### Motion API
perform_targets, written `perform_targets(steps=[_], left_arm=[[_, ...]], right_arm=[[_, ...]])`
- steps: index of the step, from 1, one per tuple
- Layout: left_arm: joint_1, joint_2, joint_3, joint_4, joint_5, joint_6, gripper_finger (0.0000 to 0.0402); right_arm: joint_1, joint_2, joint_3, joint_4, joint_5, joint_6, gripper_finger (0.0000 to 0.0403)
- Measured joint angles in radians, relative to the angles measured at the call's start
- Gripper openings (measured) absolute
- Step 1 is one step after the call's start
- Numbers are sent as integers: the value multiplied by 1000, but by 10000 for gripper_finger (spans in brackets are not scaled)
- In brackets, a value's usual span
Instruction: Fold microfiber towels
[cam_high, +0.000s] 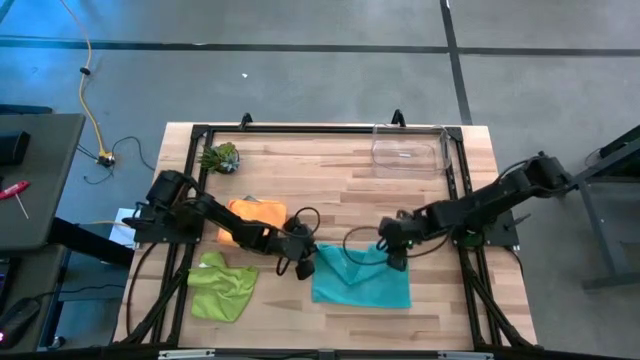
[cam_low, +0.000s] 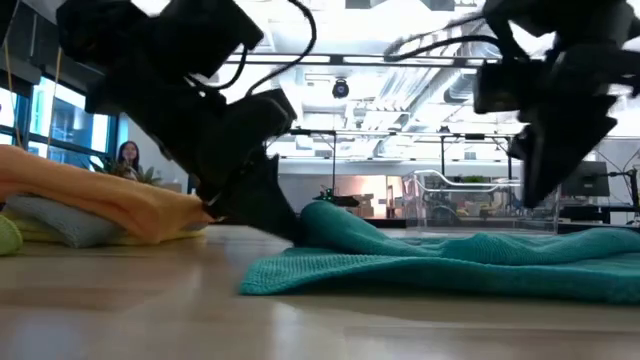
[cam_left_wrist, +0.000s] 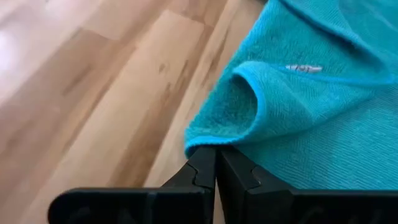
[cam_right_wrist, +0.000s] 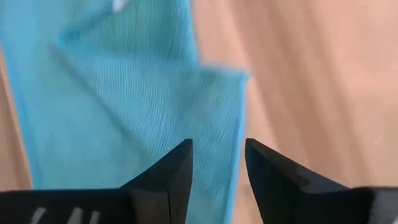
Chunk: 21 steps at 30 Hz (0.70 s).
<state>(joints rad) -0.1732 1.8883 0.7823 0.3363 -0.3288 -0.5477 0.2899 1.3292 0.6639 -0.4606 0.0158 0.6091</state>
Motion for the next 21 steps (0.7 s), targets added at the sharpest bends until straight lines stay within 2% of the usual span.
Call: perform_targets(steps=[4, 8, 11, 16, 21], left_arm=[[0, 3, 2, -28, 5, -38, 0], [-1, 3, 3, -30, 4, -44, 0], [-1, 3, 3, -29, 2, -76, 0], [-1, 3, 3, -30, -22, -105, 0], [-1, 3, 3, -31, -22, -131, 0]], right_arm=[[-76, -23, -54, 96, -47, -68, 136], [-130, 29, -97, 210, -106, -99, 135], [-134, 89, -98, 301, -106, -149, 135], [-141, 199, -89, 350, -99, -196, 135], [-137, 232, -87, 370, -102, -249, 126]])
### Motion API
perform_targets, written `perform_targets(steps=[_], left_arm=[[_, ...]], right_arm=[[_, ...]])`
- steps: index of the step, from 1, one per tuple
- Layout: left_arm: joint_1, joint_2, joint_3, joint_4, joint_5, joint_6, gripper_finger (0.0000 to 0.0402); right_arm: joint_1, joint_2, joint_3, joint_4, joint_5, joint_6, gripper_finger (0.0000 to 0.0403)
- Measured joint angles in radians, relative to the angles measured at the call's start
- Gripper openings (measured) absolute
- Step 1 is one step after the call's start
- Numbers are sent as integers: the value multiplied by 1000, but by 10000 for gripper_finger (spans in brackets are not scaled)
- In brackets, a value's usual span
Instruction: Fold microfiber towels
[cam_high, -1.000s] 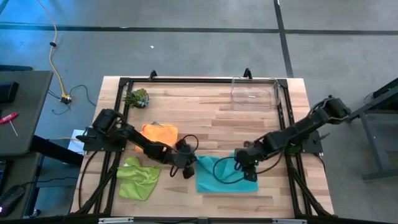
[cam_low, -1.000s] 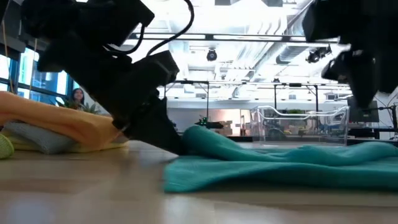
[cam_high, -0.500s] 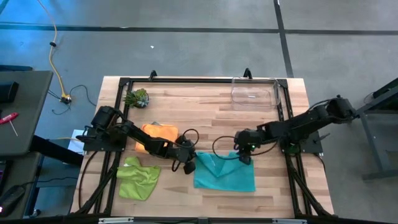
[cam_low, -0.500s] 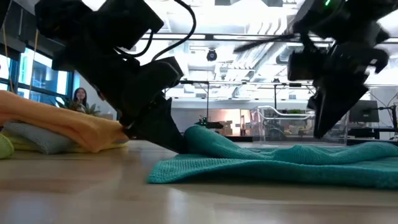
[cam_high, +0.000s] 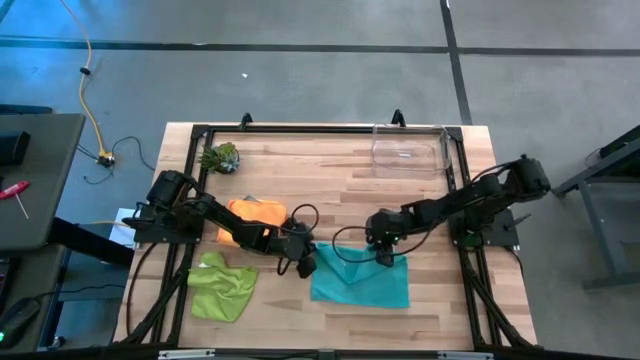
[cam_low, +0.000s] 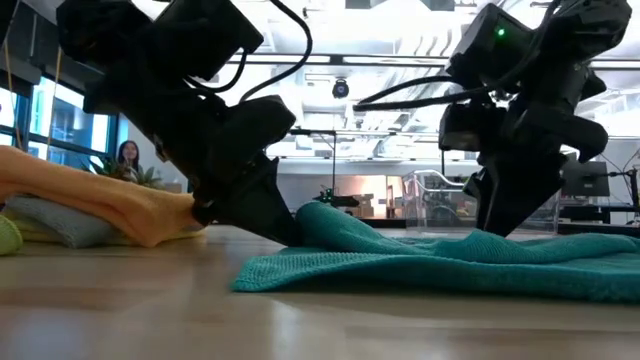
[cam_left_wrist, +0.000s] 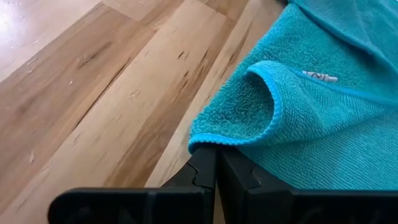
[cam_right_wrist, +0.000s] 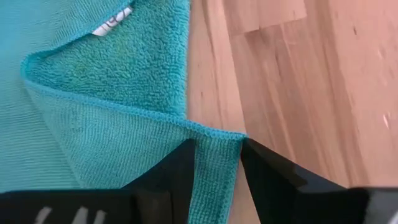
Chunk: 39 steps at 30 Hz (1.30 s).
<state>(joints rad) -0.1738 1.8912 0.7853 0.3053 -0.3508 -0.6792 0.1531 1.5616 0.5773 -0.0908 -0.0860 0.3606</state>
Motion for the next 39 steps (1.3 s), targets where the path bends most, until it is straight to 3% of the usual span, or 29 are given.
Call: perform_targets(steps=[9, 17, 28, 32, 39], left_arm=[[-4, -1, 1, -3, 10, -29, 0], [-4, -3, 3, -18, 30, -52, 0], [-6, -3, 3, -19, 33, -91, 0], [-6, -3, 3, -12, 53, -146, 0], [-7, -1, 0, 57, 80, -183, 0]], right_arm=[[-5, -89, -12, -32, 23, 24, 8], [-12, -288, -9, -60, 39, 27, 3], [-60, -470, -8, -224, 239, 70, 1], [-83, -514, -7, -324, 314, 176, 1], [-88, -484, -6, -504, 319, 398, 0]])
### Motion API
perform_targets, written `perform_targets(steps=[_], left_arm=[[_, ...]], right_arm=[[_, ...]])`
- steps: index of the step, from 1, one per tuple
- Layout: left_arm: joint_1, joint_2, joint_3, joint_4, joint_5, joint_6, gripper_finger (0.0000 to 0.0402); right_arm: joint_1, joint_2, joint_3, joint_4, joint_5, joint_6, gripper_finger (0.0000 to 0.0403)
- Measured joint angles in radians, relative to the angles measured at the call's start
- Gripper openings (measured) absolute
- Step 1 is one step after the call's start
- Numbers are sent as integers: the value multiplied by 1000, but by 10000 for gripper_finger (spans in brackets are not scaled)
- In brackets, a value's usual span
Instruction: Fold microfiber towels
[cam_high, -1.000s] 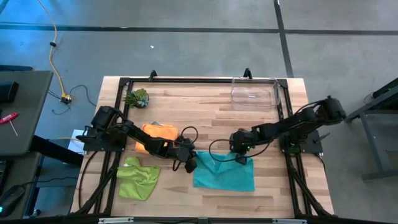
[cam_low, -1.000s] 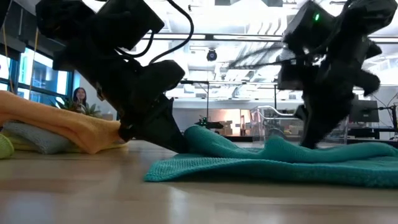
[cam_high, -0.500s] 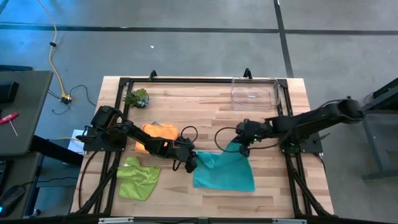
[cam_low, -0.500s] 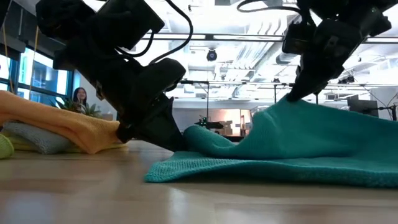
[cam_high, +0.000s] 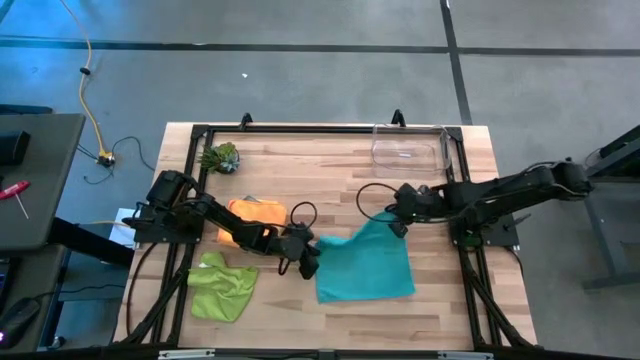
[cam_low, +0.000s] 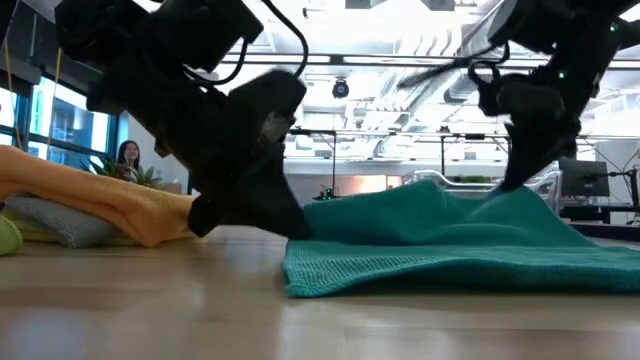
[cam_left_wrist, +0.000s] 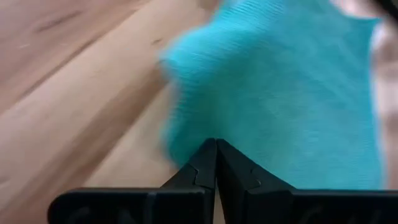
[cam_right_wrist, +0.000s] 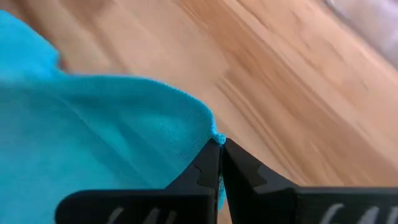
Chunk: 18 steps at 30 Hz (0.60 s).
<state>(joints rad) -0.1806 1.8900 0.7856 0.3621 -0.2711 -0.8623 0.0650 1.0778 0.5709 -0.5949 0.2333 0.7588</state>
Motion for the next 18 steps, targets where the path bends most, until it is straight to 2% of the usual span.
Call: perform_targets(steps=[8, 11, 14, 18], left_arm=[[4, -9, 0, 22, 63, 0, 0], [4, -9, 0, 12, 61, 1, 0], [3, -9, 0, 16, 58, 1, 0], [3, -9, 1, 5, 59, 9, 0]], right_arm=[[0, 73, 0, -32, 54, 159, 1], [0, 89, 0, -31, 53, 183, 14], [0, 88, 0, -26, 46, 179, 51], [-6, 57, 8, -69, 45, 174, 129]])
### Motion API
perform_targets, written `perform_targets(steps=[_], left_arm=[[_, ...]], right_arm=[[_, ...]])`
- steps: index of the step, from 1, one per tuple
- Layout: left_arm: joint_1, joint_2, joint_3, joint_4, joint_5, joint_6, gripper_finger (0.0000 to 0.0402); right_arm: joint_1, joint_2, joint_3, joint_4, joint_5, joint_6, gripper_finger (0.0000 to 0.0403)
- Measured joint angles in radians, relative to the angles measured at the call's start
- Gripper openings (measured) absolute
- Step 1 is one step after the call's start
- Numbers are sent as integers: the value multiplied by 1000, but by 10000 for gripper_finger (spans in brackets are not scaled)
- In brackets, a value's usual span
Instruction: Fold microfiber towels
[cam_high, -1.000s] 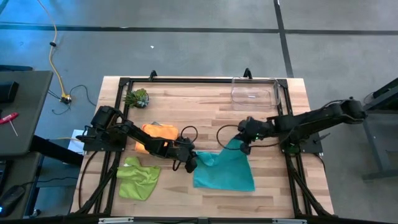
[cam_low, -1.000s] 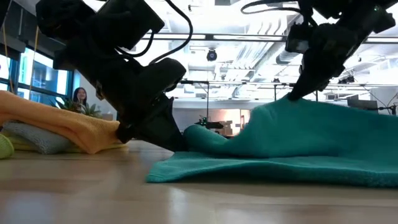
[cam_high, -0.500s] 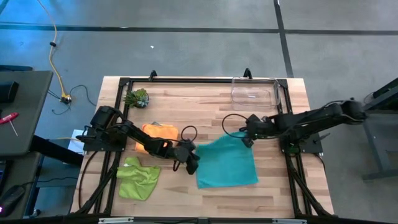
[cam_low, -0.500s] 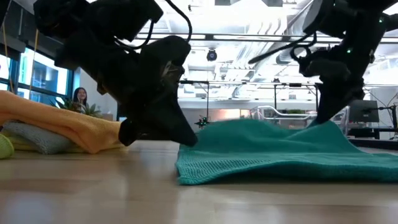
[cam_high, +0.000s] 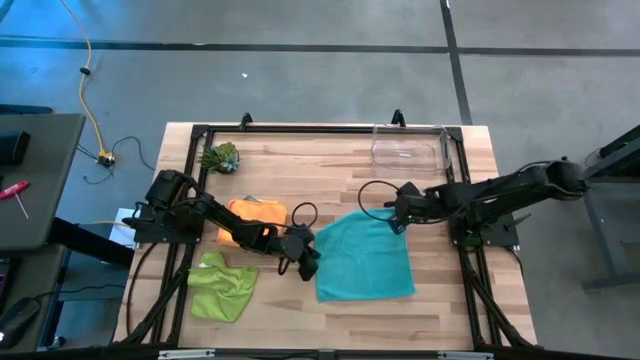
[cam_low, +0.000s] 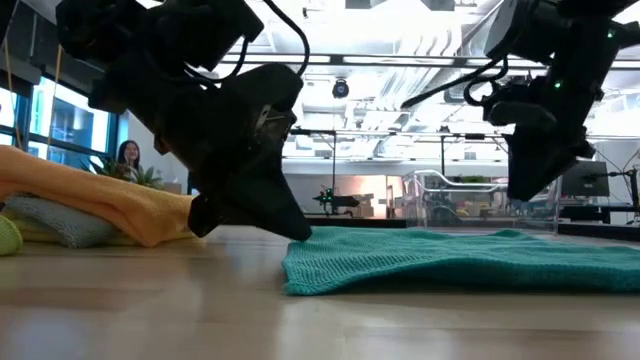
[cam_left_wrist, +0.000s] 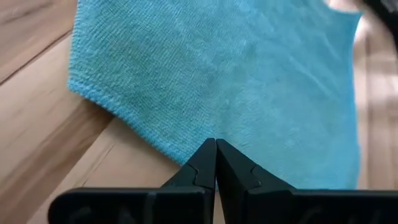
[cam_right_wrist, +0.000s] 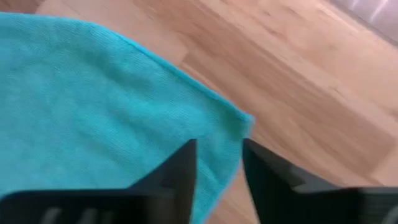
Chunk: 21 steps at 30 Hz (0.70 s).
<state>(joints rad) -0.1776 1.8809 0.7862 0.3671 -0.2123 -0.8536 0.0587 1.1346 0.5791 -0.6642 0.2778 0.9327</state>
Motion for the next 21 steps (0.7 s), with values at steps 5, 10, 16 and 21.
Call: perform_targets(steps=[5, 10, 16, 21], left_arm=[[11, -32, -1, -59, 0, 79, 0], [51, -121, 0, -125, -20, 181, 0], [78, -254, 0, -160, -38, 339, 0], [100, -295, 1, -224, -87, 385, 0]], right_arm=[[-13, -78, 50, -161, 52, -58, 210], [24, -174, 2, 4, -165, -154, 229], [238, -160, -131, 354, -254, -95, 190], [395, -55, -137, 367, -165, -11, 78]])
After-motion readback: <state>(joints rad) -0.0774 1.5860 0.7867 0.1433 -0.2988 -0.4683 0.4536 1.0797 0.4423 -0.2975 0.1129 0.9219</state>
